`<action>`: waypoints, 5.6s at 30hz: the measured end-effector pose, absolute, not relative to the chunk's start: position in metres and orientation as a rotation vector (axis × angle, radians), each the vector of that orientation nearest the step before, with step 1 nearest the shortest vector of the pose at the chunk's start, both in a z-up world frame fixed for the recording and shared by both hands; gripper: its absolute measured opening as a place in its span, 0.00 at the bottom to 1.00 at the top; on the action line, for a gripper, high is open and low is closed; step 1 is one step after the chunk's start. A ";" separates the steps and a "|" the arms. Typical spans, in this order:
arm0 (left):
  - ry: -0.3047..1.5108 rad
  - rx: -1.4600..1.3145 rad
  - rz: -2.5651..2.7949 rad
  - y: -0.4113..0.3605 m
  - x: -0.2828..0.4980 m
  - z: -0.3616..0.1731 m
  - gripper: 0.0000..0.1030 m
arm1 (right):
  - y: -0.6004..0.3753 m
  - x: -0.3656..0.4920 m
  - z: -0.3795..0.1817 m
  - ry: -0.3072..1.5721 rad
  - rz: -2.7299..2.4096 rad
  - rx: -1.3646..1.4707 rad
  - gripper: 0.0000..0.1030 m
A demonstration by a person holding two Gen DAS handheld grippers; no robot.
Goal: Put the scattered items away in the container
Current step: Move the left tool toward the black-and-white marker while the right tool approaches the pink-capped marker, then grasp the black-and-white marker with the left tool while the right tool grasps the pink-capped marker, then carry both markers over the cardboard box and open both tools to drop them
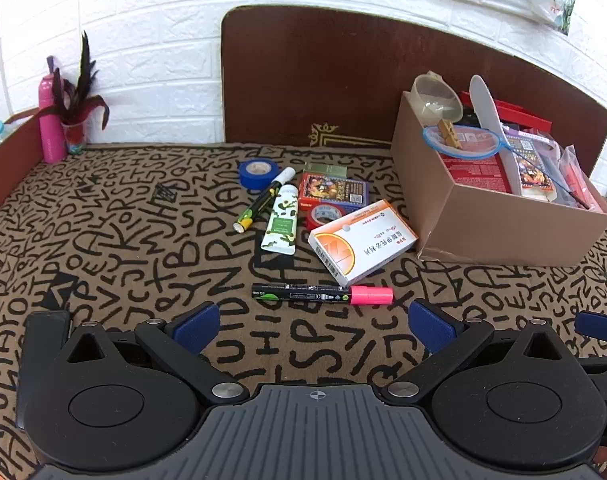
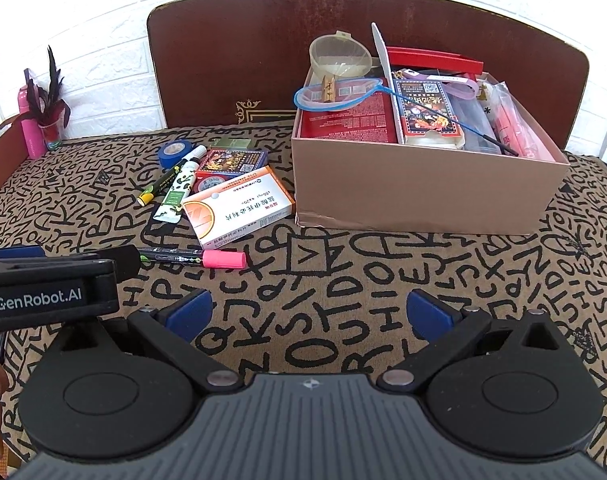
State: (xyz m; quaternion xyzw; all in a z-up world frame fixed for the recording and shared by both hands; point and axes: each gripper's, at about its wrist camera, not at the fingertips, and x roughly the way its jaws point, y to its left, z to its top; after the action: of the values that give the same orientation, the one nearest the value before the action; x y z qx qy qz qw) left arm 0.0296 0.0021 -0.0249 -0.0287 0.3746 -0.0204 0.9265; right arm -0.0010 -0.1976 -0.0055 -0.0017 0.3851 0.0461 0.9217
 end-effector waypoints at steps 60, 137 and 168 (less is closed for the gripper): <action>0.954 -0.121 -0.109 0.098 0.224 -0.098 0.36 | -0.146 0.082 -0.088 0.856 0.441 -0.115 0.42; 0.993 0.130 -0.345 0.036 0.050 -0.109 0.15 | -0.142 0.047 -0.080 1.002 0.503 -0.168 0.20; 0.708 0.034 -0.489 -0.066 0.077 0.002 0.11 | -0.264 0.035 -0.002 0.729 0.407 0.238 0.17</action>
State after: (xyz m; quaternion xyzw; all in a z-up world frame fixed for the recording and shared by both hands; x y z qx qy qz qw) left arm 0.0765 -0.0660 0.0024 0.0163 0.3432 -0.2372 0.9087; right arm 0.0349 -0.2637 -0.0016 0.1154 0.3534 0.1972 0.9071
